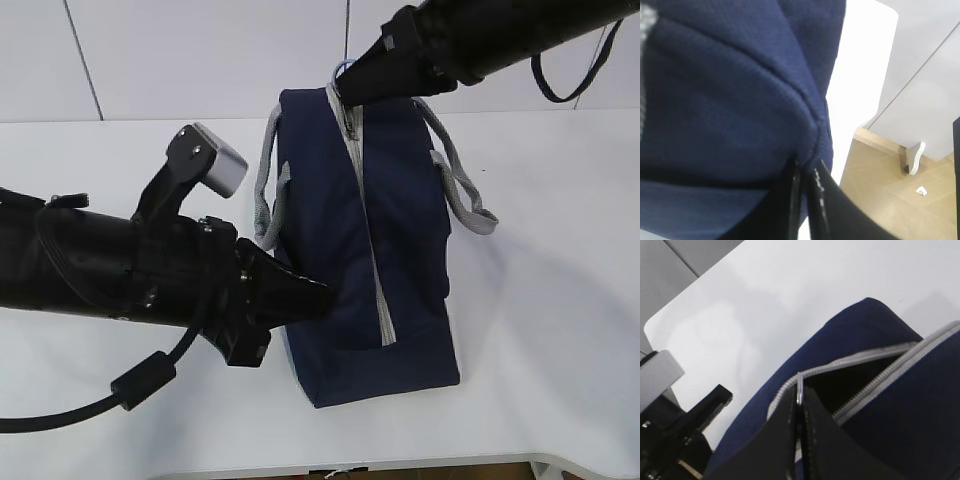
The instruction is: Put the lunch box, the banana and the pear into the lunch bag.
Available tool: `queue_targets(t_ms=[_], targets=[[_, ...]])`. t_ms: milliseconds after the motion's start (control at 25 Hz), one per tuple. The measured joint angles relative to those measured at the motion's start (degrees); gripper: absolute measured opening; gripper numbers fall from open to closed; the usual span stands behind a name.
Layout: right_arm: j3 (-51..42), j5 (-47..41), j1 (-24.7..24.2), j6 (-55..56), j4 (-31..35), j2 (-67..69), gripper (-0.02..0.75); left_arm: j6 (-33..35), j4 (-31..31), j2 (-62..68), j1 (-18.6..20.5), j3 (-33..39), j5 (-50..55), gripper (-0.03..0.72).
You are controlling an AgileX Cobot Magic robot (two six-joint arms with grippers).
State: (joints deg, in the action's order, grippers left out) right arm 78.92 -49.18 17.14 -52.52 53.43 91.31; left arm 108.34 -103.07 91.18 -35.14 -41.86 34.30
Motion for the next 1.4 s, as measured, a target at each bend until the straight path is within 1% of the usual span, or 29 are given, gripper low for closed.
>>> queue_targets(t_ms=[160,280,480,600,880,1200,1400], targets=[[2.3,-1.09,-0.31,5.65,-4.53,1.03,0.018,0.0,-0.24,0.0,0.0,-0.1,0.0,-0.015],[4.49,-3.4,-0.31,10.76,-9.18,1.15,0.018,0.0,-0.24,0.0,0.0,-0.1,0.0,-0.015],[8.14,-7.26,-0.41,21.96,-14.78,1.15,0.018,0.0,-0.35,0.0,0.0,-0.22,0.0,-0.015],[9.41,-7.8,-0.41,25.17,-15.62,1.15,0.018,0.0,-0.35,0.0,0.0,-0.22,0.0,-0.015],[11.56,-8.72,-0.64,28.84,-17.44,1.4,0.018,0.0,0.34,0.0,0.0,-0.22,0.0,-0.015],[15.94,-9.1,-1.26,30.09,-18.32,5.15,0.018,0.0,0.61,0.0,0.0,-0.22,0.0,-0.015],[19.73,-9.72,-1.38,30.77,-20.11,7.95,0.018,0.0,0.61,0.0,0.0,-0.22,0.0,-0.015]])
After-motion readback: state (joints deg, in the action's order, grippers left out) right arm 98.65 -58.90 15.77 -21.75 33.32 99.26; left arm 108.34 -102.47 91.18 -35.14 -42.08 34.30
